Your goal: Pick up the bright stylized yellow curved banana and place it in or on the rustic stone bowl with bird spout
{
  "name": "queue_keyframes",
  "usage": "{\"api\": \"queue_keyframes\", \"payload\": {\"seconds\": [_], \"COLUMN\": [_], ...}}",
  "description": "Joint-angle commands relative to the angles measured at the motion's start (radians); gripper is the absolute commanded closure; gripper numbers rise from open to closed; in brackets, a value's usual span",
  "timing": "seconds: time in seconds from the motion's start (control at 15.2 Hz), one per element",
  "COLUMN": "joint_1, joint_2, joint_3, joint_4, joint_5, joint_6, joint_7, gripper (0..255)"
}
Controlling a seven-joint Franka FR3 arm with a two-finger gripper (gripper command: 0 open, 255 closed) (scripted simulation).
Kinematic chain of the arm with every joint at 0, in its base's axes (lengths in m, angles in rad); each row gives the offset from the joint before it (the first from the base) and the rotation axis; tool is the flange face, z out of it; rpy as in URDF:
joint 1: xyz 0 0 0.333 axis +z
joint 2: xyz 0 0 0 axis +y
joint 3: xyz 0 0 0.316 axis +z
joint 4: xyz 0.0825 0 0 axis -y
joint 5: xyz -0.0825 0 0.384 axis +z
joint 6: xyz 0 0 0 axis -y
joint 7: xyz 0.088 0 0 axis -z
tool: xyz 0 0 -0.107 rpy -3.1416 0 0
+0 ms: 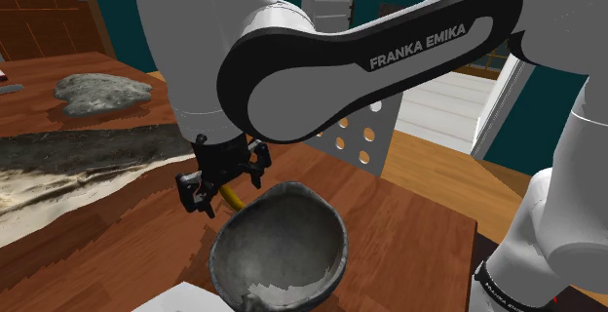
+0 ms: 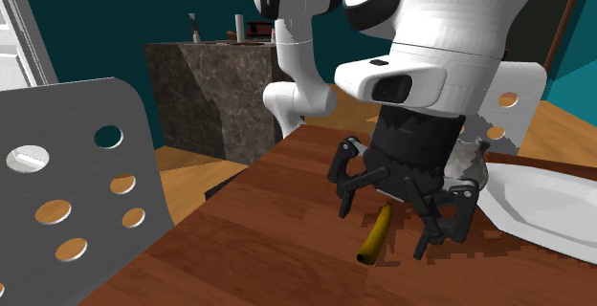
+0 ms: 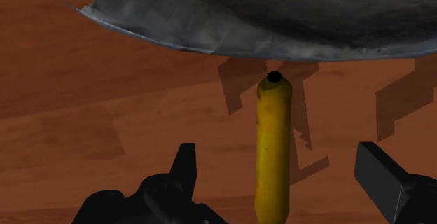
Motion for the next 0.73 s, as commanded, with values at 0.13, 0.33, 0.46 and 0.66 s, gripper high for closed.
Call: {"api": "queue_keyframes", "payload": {"seconds": [0.13,0.33,0.46,0.66], "joint_1": [0.0,0.0,0.0,0.0], "joint_2": [0.0,0.0,0.0,0.0], "joint_3": [0.0,0.0,0.0,0.0], "joint_4": [0.0,0.0,0.0,0.0], "joint_5": [0.0,0.0,0.0,0.0], "joint_6": [0.0,0.0,0.0,0.0], "joint_7": [0.0,0.0,0.0,0.0], "gripper": [255,255,255,255]}}
